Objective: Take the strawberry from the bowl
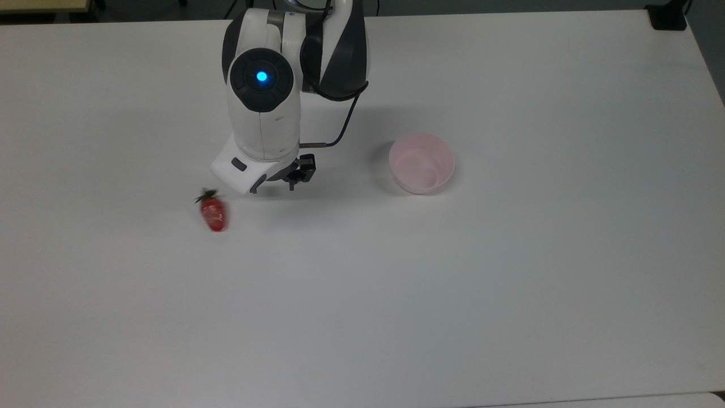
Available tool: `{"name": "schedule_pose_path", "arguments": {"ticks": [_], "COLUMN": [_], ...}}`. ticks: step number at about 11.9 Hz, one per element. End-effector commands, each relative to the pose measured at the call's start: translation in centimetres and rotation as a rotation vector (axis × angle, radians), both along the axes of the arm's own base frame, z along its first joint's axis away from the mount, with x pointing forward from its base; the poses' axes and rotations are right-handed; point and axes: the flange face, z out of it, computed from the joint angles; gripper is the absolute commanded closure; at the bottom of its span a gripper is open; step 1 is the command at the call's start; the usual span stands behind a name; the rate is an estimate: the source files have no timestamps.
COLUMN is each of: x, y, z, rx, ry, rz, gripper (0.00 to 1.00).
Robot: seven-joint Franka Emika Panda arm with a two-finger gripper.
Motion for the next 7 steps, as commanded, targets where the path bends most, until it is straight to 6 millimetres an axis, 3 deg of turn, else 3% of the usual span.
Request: {"name": "schedule_pose_path", "arguments": {"ticks": [1,5,6,7], "x": [-0.8,-6.6,-8.0,-9.1], "y": [0.8,0.1,-0.6,-1.3], "z": [7.2,20.5,22.5,23.2], "rx": [0.019,0.057,0.064,0.071], "ry": [-0.114,-0.153,-0.151,-0.15], "rz": [-0.08,-0.249,-0.261,-0.269], "gripper": [0.0,0.0,0.0,0.0]}}
